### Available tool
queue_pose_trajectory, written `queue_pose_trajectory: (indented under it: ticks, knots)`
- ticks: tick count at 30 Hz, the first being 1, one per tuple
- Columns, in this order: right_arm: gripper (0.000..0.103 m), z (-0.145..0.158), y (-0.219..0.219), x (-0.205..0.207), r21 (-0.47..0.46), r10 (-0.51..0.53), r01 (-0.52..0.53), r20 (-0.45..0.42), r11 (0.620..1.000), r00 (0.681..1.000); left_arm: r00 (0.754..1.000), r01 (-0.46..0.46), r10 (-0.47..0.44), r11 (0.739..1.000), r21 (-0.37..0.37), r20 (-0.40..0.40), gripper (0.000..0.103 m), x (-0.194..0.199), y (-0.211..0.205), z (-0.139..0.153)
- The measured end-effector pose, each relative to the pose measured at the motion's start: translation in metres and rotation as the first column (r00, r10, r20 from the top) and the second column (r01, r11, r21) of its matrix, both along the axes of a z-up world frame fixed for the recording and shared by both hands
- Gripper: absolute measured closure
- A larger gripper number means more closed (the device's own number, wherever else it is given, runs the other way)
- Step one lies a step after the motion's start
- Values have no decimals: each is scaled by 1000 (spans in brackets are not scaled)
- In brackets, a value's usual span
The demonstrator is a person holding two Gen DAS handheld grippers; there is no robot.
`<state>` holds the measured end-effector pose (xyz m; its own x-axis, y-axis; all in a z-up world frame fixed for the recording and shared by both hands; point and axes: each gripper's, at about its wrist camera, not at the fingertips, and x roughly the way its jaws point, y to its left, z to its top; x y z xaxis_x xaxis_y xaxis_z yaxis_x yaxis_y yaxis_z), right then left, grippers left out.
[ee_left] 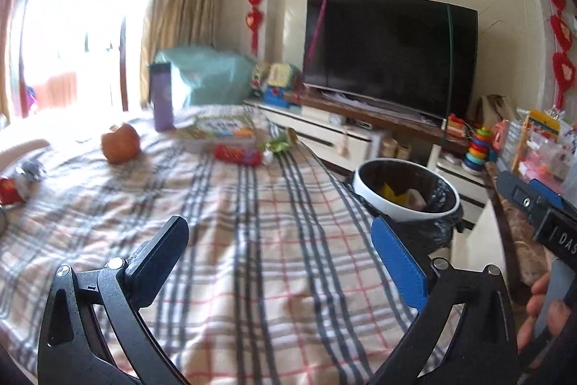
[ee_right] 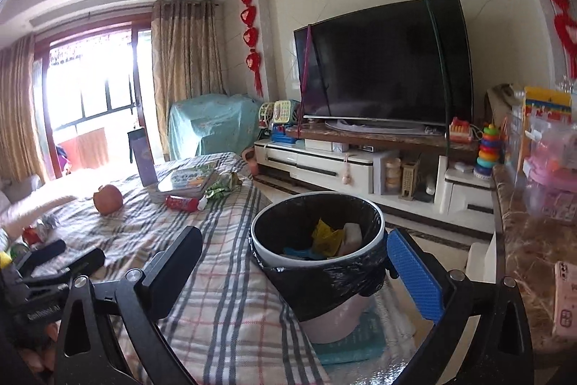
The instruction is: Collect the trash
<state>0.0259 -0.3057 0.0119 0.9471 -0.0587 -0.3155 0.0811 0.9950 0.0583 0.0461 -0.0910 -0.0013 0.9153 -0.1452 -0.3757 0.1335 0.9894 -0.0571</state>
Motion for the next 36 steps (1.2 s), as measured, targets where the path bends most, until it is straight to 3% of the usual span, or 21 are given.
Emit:
queue_pose_trajectory:
  ticks: [6, 21, 36]
  knots:
    - [0, -14, 8, -1, -17, 2, -2, -5, 1000, 1000, 998, -26, 25, 999, 38, 50, 0, -7, 0, -4]
    - [0, -20, 4, -2, 8, 1, -1, -11, 1000, 1000, 996, -77, 73, 995, 69, 58, 0, -17, 2, -6]
    - [0, -17, 6, -7, 11, 19, -19, 1, 1000, 1000, 996, -72, 67, 994, 80, 60, 0, -19, -4, -4]
